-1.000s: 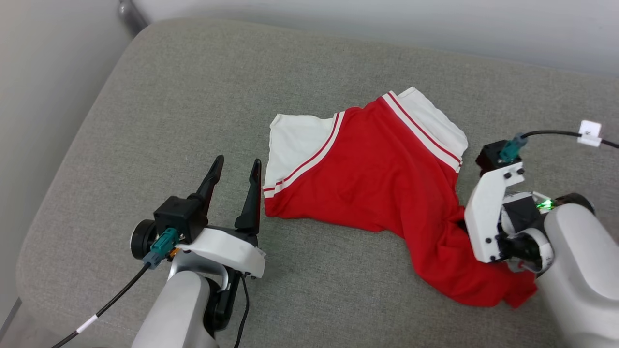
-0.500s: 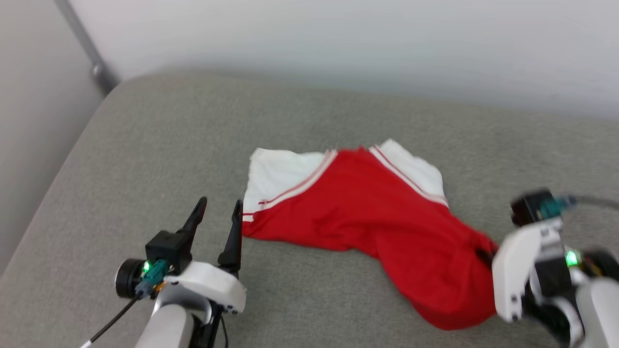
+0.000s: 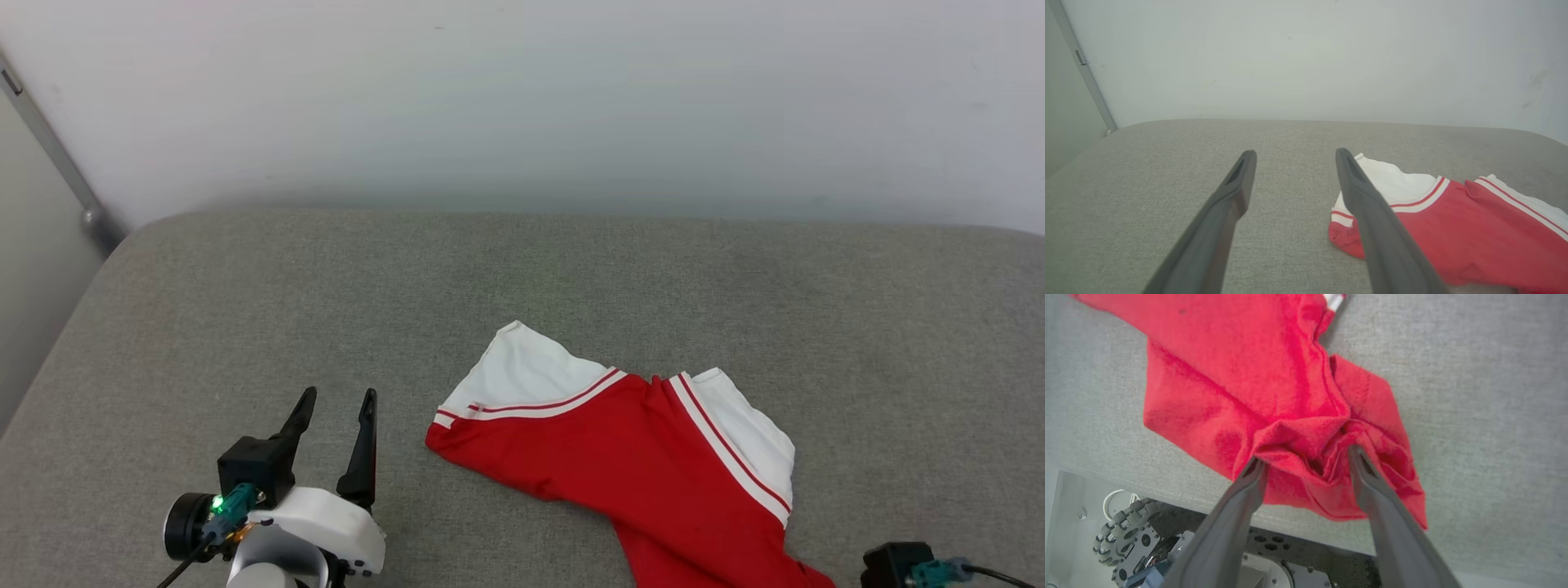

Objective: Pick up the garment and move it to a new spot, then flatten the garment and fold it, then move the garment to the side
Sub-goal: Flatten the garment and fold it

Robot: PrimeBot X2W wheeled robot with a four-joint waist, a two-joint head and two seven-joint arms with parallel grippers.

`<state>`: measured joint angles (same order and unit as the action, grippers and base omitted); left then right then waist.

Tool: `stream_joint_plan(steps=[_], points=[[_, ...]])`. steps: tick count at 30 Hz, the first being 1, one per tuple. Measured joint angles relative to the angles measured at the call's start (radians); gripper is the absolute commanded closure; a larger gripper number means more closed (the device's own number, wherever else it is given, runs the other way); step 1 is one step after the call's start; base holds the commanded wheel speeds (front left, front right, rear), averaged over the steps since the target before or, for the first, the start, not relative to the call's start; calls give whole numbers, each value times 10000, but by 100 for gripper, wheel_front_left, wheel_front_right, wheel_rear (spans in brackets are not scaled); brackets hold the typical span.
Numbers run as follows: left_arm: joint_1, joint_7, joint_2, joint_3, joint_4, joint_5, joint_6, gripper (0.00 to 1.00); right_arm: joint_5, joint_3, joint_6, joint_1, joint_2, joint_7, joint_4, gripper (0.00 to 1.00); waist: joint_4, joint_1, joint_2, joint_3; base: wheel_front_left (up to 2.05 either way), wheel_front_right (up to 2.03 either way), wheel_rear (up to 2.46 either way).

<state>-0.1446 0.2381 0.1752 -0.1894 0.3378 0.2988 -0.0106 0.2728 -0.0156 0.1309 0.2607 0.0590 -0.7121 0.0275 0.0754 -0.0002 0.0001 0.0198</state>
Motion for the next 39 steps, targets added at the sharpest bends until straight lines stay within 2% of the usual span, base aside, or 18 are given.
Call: stream_joint_plan(steps=[9, 14, 18, 22, 28, 38, 39], points=[[337, -232, 79, 27, -337, 138, 151, 0, -138, -407, 0, -639, -69, 2115, 602, 0, -233, 1, 0, 116, 0, 0, 0], [281, -303, 50, -153, -579, 125, 144, 0, -320, -1020, 0, -1654, -67, 2311, 470, 0, -123, 1, 0, -133, 0, 0, 0], [-224, -280, 38, -261, -775, 119, 56, 0, -349, -1342, 0, -2985, 125, 1494, -71, 0, 31, 1, 0, -625, 0, 0, 0], [-866, -165, -113, -443, -809, 46, -84, 0, -236, -1453, 0, -4382, 593, -198, -1062, 0, 260, 3, 0, -1276, 0, 0, 0], [-1790, 35, -378, -731, -685, -56, -336, 0, -286, -1187, -2, -6091, 1005, -1983, -1893, 0, 789, 3, 0, -2248, 0, 0, 0], [-2292, 211, -633, -750, -219, -40, -512, 0, -142, -621, -2, -7353, 1384, -3442, -3120, 0, 1489, 3, 0, -3423, 0, 0, 0], [-2292, 217, -633, -725, -178, -40, -516, 0, -125, -604, -2, -7388, 1409, -3524, -3160, 58, 1511, 3, 0, -3447, 0, 0, 0]])
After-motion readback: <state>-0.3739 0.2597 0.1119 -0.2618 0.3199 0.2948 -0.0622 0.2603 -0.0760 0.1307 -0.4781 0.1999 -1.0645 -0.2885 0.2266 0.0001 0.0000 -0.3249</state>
